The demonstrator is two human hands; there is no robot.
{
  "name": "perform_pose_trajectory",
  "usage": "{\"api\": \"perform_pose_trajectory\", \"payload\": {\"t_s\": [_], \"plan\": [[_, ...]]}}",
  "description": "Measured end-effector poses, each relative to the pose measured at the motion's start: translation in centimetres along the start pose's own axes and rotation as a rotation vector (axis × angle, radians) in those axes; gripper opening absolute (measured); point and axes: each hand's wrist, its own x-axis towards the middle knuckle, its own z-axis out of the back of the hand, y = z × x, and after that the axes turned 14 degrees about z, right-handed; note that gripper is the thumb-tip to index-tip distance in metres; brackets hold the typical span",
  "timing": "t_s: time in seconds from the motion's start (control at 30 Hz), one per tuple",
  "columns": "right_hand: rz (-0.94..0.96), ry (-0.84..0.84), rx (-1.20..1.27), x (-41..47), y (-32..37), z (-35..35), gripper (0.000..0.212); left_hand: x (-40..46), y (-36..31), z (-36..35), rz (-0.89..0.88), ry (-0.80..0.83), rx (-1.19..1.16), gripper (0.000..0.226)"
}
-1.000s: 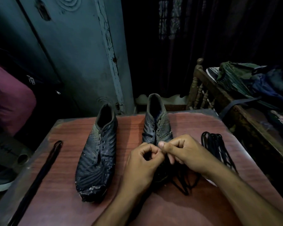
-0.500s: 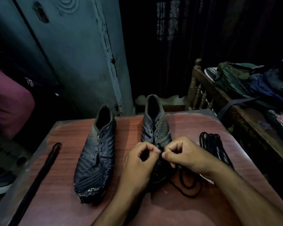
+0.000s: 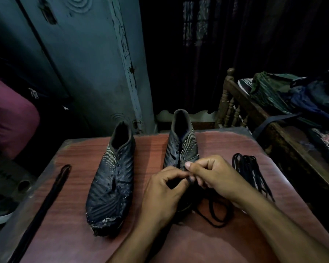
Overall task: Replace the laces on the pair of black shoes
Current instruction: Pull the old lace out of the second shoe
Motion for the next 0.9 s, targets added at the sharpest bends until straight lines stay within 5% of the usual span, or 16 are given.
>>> {"api": "perform_pose_trajectory", "payload": {"t_s": [0.3,0.43,0.6,0.9], "plan": [[0.049,-0.135,-0.133,0.2,-0.7,-0.6,0.038,-0.4,-0.3,0.6,0.057,0.243,-0.353,0.011],[0.022,-0.059,-0.067,0.3,-1.1,-0.3,0.018,-0.5,-0.5,0.9,0.016,0.273,-0.310,0.011],[0.032,0.065,-0.047,0.2,-0.9,0.6,0.024,-0.6,-0.7,0.8,0.101,0.304,-0.367,0.018],[0.069,0.064,0.046,0.1,-0.6,1.9,0.031,0.9,1.1,1.6,0.136,-0.242,0.002,0.022]]}}
